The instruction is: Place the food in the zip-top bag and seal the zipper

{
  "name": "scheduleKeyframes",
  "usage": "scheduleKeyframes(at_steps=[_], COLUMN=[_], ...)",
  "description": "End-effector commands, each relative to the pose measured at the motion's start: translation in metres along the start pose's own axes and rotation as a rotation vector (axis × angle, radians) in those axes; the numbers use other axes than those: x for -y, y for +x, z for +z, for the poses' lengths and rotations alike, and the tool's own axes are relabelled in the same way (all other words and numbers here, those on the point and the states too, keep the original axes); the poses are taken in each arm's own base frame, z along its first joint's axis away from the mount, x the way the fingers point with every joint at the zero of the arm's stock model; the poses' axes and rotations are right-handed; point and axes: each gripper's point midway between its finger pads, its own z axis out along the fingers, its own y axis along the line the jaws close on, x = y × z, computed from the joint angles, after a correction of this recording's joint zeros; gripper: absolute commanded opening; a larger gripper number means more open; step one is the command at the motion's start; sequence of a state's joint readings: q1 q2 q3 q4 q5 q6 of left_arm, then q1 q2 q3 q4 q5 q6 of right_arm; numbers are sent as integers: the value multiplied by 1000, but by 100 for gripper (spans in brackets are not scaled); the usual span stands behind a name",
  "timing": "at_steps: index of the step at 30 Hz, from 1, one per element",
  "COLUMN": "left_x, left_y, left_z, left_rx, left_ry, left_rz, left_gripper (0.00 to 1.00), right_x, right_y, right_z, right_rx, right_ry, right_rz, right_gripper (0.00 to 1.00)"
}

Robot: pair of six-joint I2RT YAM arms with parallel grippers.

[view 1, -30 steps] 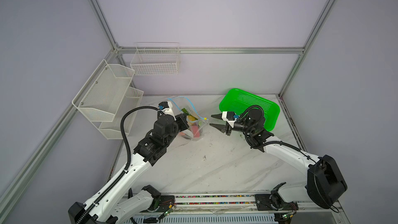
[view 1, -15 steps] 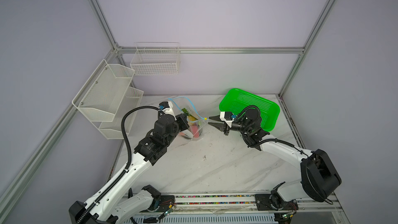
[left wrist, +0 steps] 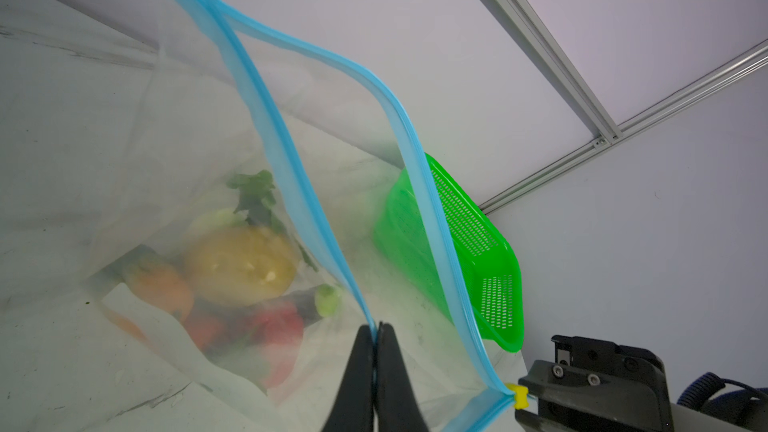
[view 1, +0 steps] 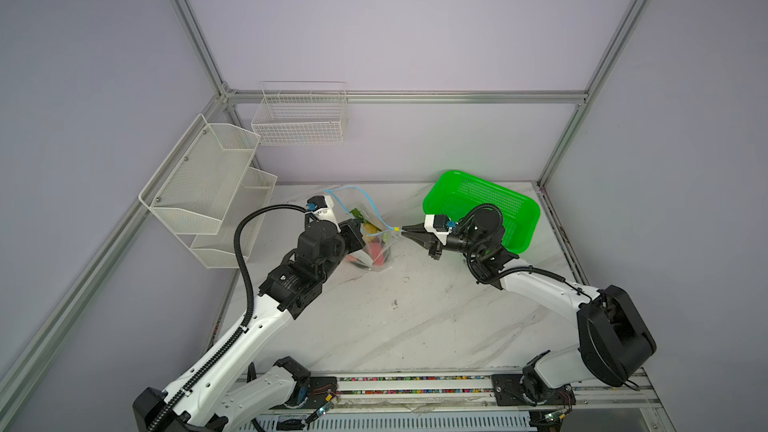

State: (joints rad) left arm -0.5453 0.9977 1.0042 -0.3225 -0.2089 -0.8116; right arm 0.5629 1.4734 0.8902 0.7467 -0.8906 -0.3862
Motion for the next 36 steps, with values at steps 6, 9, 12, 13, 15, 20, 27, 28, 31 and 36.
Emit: scheduleKeyframes(at_steps=[6,9,12,13,15,20,27,28,31,36], left_x=[15,14,13,13,13,13,13,13,13,12], left_y=[-19,-20,-19,-19,-19,-19,-19,-19,-19,-22], left_z=[-9,-9,-9,-9,-9,-9,-9,-9,-9,-12], left_rx=[54,57,54,54,55,54,56,57,55,65], left_ry=[49,47,43,44,42,42,41,41,42,38], left_rz=[-13,-13,-11,-11,-11,-11,-11,-11,-11,-5], left_gripper=[0,0,0,0,0,0,0,0,0,0], right_x=[-3,-2,-3,-2,-2,-2,-3,-3,-1,-1], right_y=[-7,-7,-8,-9,-10,-11,-12,-12,-14,-21], right_z=[7,8,8,8,8,10,12,12,13,12], right_rx=[39,41,46,48,51,56,57,57,50,50], right_ry=[-30,-31,-31,-31,-31,-37,-42,-40,-36,-38], right_rz=[-38,-33,-32,-32,-30,-27,-23,-22,-18,-25], right_gripper=[16,15,13,12,12,11,3,1,0,0])
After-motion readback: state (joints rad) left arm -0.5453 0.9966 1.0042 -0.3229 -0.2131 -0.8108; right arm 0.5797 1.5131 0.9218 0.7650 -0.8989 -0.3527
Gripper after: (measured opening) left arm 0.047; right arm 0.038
